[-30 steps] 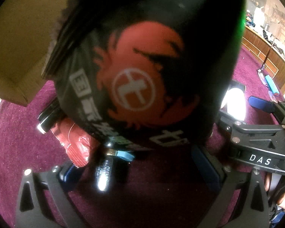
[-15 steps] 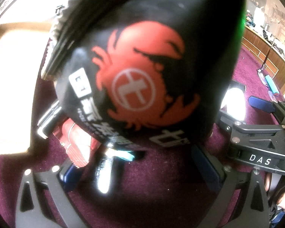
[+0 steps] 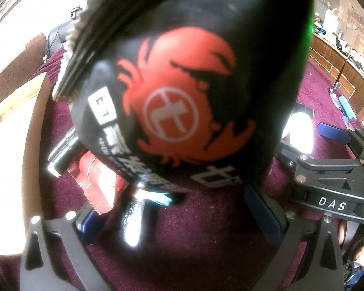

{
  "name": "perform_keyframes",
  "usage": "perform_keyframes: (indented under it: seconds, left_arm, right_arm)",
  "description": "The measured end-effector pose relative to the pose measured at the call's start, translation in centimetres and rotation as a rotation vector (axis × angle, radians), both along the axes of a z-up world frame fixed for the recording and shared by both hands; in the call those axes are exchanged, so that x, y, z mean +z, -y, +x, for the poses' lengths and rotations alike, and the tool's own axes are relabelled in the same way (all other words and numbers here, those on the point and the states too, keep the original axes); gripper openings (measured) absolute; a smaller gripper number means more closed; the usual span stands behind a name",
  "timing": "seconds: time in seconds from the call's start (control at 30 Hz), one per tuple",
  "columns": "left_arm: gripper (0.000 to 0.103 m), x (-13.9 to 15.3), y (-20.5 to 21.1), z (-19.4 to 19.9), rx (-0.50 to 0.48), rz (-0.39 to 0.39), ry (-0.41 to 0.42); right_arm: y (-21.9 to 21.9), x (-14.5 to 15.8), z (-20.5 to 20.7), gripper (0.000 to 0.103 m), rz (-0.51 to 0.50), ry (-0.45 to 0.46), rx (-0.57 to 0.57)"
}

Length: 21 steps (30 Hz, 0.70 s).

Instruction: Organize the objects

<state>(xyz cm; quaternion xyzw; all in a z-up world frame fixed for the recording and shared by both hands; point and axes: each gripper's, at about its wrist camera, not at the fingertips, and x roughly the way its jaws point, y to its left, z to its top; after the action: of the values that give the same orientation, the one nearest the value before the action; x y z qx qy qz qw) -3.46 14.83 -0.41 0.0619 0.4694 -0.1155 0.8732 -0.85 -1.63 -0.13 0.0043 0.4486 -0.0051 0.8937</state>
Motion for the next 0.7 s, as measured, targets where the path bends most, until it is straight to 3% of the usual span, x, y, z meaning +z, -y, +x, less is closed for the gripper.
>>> perform_keyframes:
  seconds: [0.5, 0.7]
  left_arm:
    - [0.103, 0.0, 0.0, 0.0, 0.0, -0.001, 0.001]
    - [0.103, -0.1, 0.1, 0.2, 0.018, -0.001, 0.001]
  right_arm:
    - [0.2, 0.0, -0.1, 0.103, 0.01, -0.003, 0.018]
    - [2.0, 0.4, -0.5, 0.103, 0.117, 0.008, 0.019]
